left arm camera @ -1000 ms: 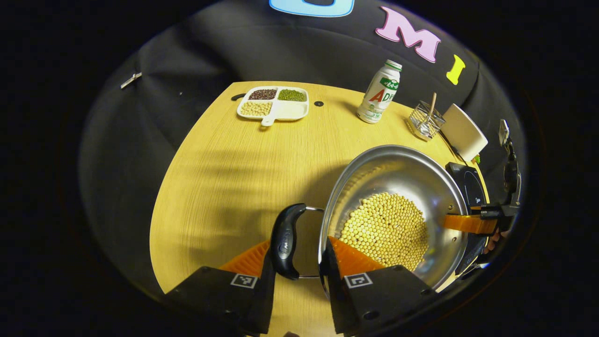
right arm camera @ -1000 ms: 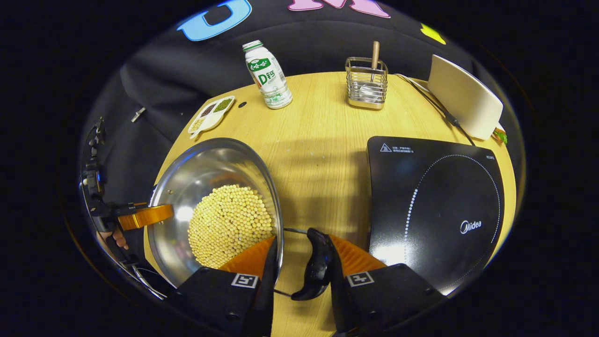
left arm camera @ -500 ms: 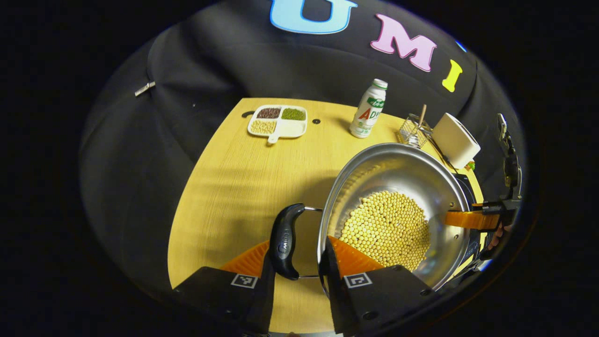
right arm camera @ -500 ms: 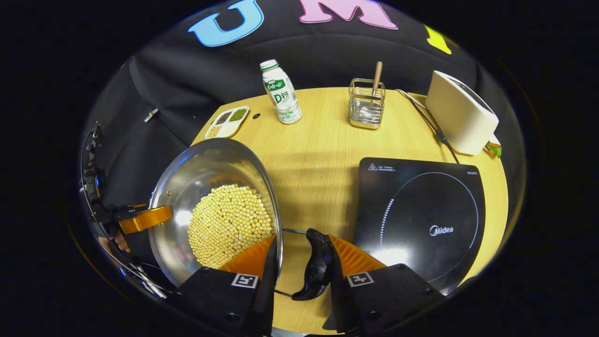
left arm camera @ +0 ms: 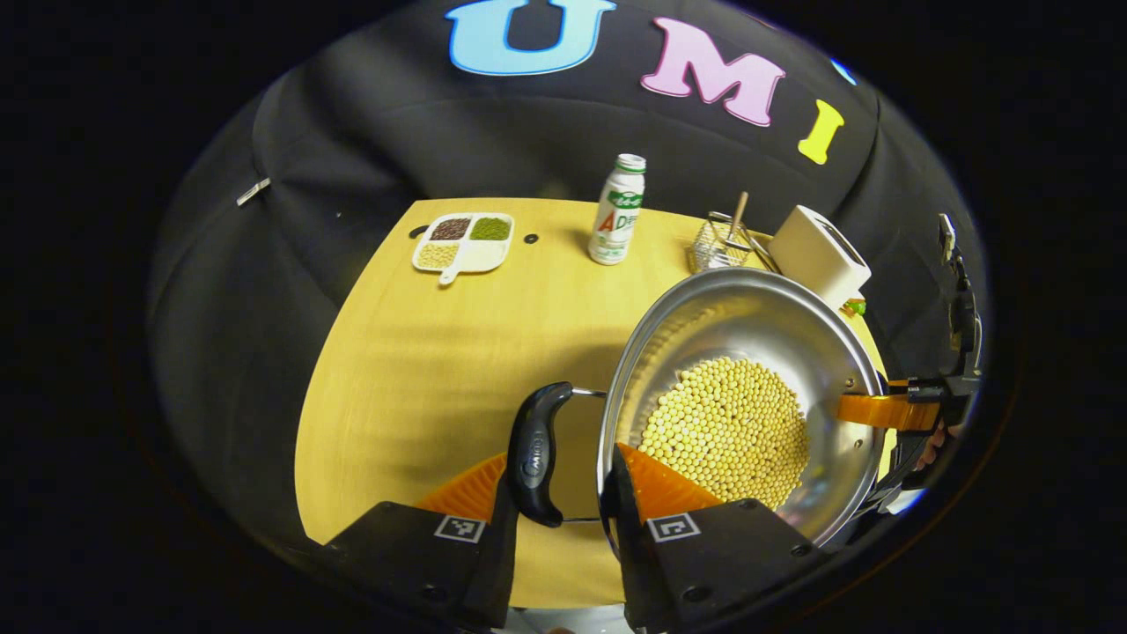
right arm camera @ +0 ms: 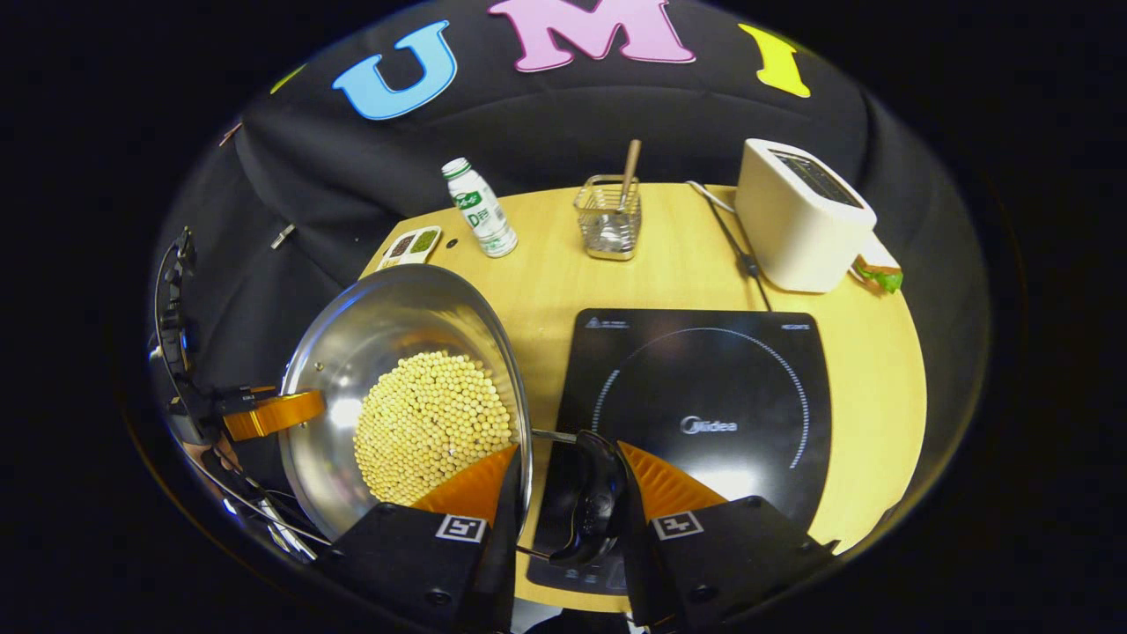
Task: First push the handle of the pot to place it horizontally, then grasp the pot with both hands and set it on the induction cooktop.
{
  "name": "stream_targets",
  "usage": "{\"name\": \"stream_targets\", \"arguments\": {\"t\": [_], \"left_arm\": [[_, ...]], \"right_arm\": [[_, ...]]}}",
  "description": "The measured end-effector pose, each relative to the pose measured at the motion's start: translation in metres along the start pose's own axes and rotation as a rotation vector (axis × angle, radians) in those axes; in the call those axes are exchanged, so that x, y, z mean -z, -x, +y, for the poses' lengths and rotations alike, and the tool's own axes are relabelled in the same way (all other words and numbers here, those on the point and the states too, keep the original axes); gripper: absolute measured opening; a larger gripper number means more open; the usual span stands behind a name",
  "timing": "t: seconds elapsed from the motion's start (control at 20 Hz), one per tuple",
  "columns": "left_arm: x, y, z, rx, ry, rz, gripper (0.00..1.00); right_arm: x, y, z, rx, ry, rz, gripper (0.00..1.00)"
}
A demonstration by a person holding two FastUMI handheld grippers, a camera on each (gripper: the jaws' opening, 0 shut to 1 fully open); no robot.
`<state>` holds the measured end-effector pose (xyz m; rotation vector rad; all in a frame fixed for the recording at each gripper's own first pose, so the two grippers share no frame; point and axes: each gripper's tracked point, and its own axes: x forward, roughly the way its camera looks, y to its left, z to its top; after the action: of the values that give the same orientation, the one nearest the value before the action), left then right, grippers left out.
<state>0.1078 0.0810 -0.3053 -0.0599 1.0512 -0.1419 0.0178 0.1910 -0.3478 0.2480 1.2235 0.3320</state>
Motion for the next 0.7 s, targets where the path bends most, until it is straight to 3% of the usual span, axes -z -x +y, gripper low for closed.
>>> {"name": "stream_targets", "arguments": {"t": [0.15,0.3,0.35,0.4,0.7], "left_arm": [[-0.004,-0.007,-0.040,0.022,-0.010,0.007,0.52],[-0.009,-0.012,-0.083,0.041,-0.017,0.012,0.52],[-0.010,-0.016,-0.096,0.046,-0.023,0.013,0.52],[-0.012,-0.024,-0.102,0.050,-0.028,0.017,0.52],[-0.017,-0.048,-0.163,0.070,-0.069,0.039,0.52]], "right_arm": [[-0.004,0.013,-0.037,0.015,-0.028,0.003,0.53],[-0.007,0.025,-0.074,0.038,-0.041,-0.003,0.53],[-0.006,0.027,-0.086,0.042,-0.047,0.000,0.48],[-0.006,0.029,-0.097,0.045,-0.055,0.004,0.53],[-0.005,0.037,-0.160,0.053,-0.083,0.016,0.53]]}}
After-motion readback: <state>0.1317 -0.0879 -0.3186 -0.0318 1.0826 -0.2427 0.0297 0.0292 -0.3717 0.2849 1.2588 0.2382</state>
